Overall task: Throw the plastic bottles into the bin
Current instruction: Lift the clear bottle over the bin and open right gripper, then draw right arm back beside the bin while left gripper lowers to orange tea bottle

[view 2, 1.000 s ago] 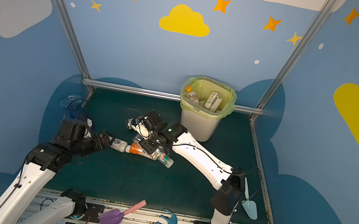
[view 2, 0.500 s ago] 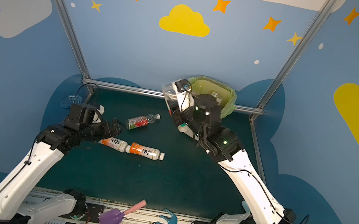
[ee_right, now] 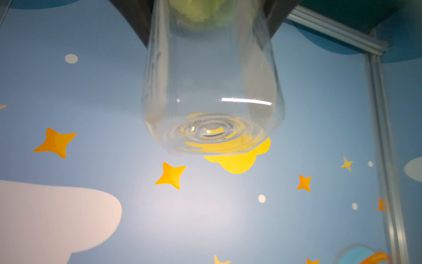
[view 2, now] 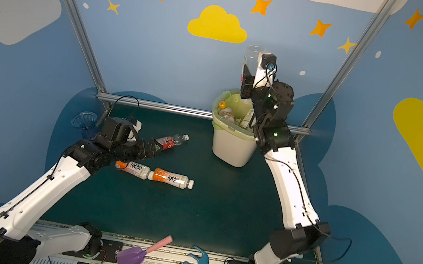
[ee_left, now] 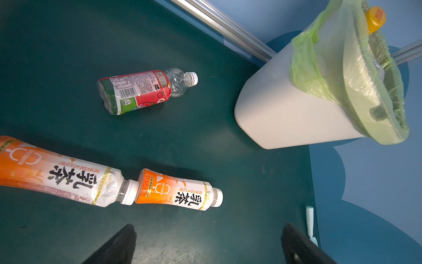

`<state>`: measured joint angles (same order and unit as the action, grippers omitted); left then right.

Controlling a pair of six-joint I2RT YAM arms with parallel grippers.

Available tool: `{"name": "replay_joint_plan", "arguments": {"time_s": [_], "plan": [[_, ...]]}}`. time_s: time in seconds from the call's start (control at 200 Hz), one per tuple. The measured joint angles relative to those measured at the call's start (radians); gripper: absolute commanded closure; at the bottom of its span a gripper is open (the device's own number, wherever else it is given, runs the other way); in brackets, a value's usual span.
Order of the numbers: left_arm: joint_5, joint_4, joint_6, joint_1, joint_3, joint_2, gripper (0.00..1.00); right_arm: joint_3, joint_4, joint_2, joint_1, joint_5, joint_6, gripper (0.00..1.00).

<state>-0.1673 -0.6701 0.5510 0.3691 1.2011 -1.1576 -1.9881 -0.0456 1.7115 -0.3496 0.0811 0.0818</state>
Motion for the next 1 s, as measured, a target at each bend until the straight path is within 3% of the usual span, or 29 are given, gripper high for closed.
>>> {"name": "replay_joint_plan", "arguments": {"time_s": [0.085, 0.135, 0.22, 0.315, 0.506, 0.681, 0.856, 1.001], "plan": [[0.014, -0.003, 0.0, 0.001, 0.002, 0.0, 0.0, -0.146, 0.037, 0.174, 0.064, -0.065, -0.051, 0.18], [0.023, -0.01, 0.0, 0.001, 0.008, -0.001, 0.0, -0.265, 0.105, 0.288, 0.095, -0.102, -0.075, 0.12], [0.035, -0.023, 0.0, 0.001, 0.028, -0.003, 0.0, -0.404, 0.218, 0.437, 0.126, -0.154, -0.122, 0.11], [0.053, -0.031, -0.002, 0.001, 0.05, -0.003, 0.0, -0.365, 0.283, 0.463, 0.141, -0.2, -0.177, 0.11], [0.075, -0.038, -0.005, 0.001, 0.056, -0.019, 0.0, -0.207, 0.276, 0.328, 0.165, -0.247, -0.259, 0.11], [0.076, -0.039, -0.005, 0.001, 0.055, -0.066, 0.0, -0.034, 0.194, 0.08, 0.188, -0.249, -0.284, 0.11], [0.078, -0.047, -0.004, -0.004, 0.031, -0.073, 0.01, 0.137, 0.185, -0.127, 0.195, -0.27, -0.287, 0.19], [0.056, -0.047, 0.019, -0.045, -0.032, -0.073, 0.14, 0.322, 0.259, -0.275, 0.167, -0.326, -0.265, 0.21]]}}
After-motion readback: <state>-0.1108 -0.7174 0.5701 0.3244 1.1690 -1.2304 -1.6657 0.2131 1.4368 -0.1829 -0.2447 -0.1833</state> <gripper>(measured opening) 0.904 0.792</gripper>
